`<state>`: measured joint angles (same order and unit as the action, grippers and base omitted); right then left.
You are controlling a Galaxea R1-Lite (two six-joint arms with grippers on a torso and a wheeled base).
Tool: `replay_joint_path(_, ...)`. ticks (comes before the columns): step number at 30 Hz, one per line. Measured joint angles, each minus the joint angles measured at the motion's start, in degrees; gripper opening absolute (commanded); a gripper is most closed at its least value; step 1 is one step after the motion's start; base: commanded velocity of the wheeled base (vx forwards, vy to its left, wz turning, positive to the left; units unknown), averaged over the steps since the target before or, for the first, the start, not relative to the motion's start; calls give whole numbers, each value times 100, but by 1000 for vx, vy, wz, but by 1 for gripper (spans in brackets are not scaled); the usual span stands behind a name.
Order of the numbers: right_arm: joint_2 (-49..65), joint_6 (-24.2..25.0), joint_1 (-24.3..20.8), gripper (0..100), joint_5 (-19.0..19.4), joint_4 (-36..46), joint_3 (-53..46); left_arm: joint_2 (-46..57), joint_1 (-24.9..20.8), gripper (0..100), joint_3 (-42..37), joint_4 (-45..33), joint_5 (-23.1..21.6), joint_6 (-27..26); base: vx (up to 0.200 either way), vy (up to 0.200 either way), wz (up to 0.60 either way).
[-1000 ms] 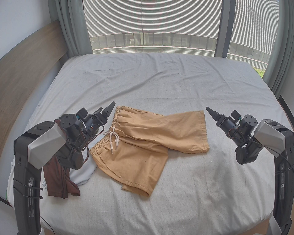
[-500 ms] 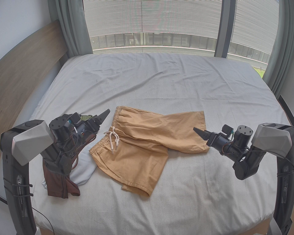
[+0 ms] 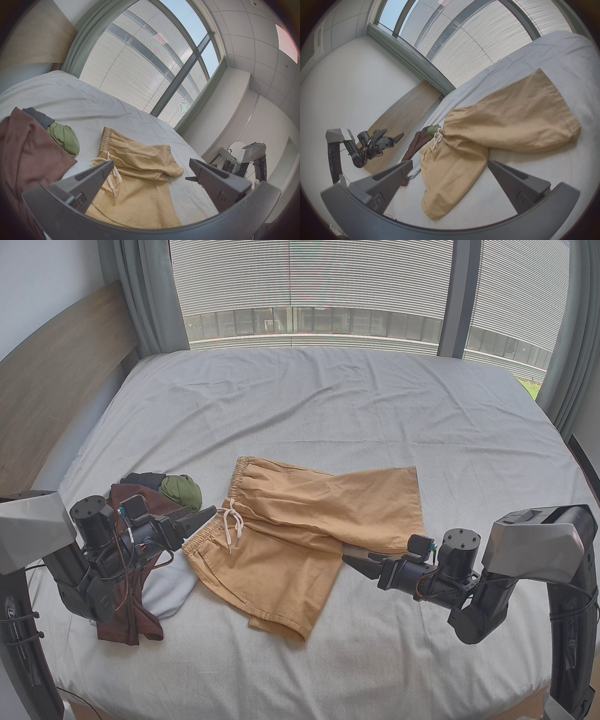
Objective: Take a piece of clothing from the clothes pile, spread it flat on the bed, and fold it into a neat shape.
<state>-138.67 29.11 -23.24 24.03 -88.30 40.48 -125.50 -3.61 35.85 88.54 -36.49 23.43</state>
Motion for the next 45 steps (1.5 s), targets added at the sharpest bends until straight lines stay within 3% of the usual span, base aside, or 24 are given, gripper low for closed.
replay_joint_path(36,-1315,294,-529,100,-296,284,962,-46,-50,100,-110,-5,1,-66,0,0,0)
replay_joint_path(45,-1462,622,-664,100,-411,385,1414,-63,-50,100,-91,-5,17,-63,0,0,0)
